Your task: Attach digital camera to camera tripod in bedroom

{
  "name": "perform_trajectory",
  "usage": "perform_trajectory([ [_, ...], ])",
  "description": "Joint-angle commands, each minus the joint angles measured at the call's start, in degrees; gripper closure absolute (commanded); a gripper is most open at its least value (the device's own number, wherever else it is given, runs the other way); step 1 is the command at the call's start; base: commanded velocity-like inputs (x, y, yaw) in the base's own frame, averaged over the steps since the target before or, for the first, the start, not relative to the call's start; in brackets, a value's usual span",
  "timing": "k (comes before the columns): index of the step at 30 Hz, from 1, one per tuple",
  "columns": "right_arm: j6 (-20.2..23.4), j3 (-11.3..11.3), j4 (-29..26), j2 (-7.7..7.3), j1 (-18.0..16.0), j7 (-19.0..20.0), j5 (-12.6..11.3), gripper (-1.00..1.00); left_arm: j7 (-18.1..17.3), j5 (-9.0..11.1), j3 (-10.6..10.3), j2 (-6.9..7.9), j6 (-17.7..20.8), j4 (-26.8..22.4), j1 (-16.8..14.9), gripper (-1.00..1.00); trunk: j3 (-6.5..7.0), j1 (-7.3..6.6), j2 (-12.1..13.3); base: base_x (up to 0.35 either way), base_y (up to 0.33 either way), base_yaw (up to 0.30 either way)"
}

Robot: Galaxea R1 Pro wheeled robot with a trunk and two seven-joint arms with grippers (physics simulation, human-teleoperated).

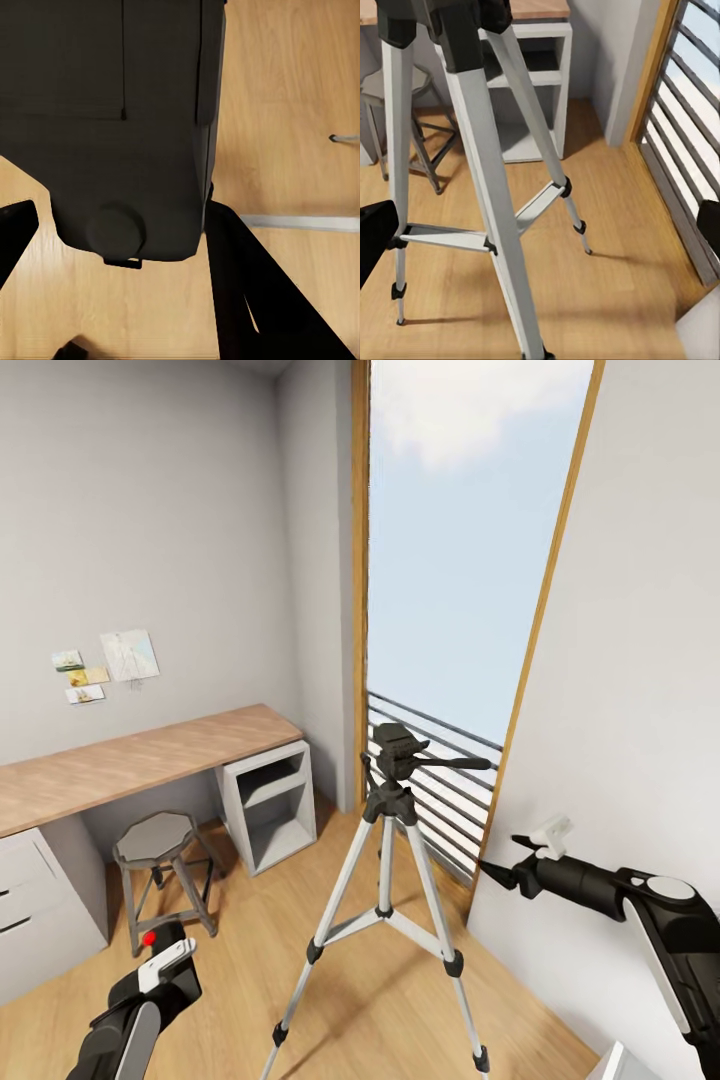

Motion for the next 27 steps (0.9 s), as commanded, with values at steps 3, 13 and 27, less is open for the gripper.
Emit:
perform_trajectory([
  [3, 0.4, 0.2, -0.1, 0.13, 0.0, 0.3, 0.2, -1.00, 0.2, 0.4, 0.2, -0.10, 2.4, -0.7, -0.1, 1.00, -0.13, 0.04, -0.1, 0.003, -0.002, 0.000],
  [13, 0.6, 2.5, 0.0, 0.54, -0.1, 0.3, 0.3, -1.00, 0.0, 0.1, 0.3, 0.37, 6.3, -2.9, -0.1, 1.00, -0.13, 0.04, -0.1, 0.000, 0.000, 0.000],
  [27, 0.3, 4.9, 6.1, 3.71, -0.4, -0.1, 0.3, -1.00, -4.9, 0.6, -1.9, 8.14, 9.2, -10.4, -0.6, 1.00, -0.13, 0.04, -0.1, 0.000, 0.000, 0.000],
])
